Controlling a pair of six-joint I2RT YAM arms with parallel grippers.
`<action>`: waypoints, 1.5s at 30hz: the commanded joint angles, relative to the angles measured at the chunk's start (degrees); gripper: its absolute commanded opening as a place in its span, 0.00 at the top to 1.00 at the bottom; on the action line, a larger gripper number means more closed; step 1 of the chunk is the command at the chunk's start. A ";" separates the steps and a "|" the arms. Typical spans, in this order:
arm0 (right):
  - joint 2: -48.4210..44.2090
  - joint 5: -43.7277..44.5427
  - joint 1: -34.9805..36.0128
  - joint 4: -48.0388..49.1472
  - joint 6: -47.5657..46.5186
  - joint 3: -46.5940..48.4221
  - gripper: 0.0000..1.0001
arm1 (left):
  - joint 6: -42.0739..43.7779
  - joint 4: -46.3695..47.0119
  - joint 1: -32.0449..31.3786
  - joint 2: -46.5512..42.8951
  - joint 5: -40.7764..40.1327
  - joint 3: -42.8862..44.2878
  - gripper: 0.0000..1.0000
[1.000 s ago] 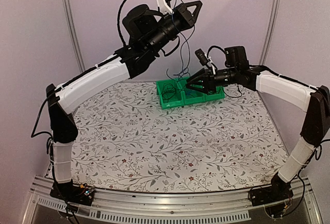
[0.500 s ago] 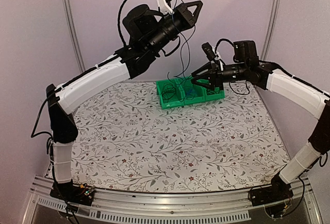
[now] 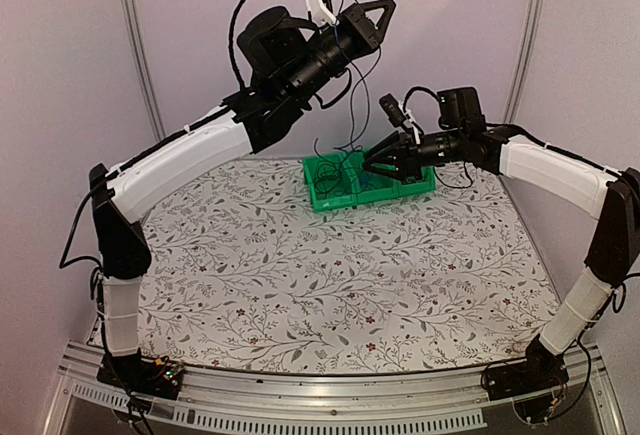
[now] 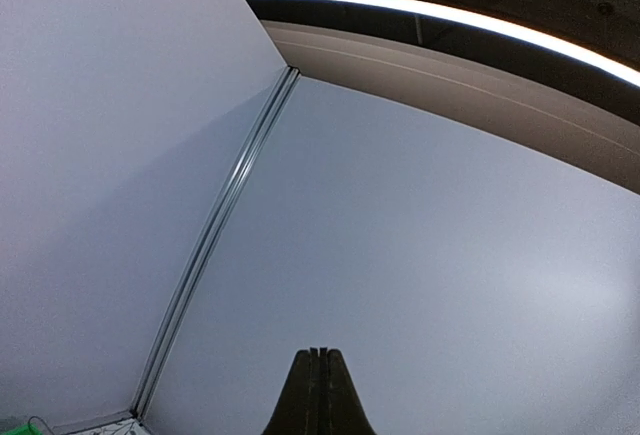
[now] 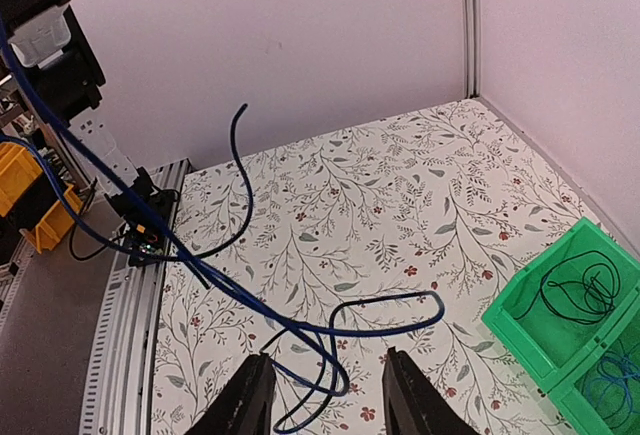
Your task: Untangle the cables
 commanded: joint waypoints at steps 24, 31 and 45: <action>-0.01 -5.26 -19.81 9.67 6.78 -23.64 1.00 | 18.74 -3.86 1.81 -6.71 -5.81 3.77 1.00; 3.73 -1.99 -21.81 9.49 9.14 -23.77 1.00 | 20.96 -2.92 2.32 -8.82 -8.22 1.69 1.00; 10.87 19.45 -22.07 2.80 10.82 -17.45 1.00 | 32.81 -4.32 2.18 -11.01 -13.05 4.76 1.00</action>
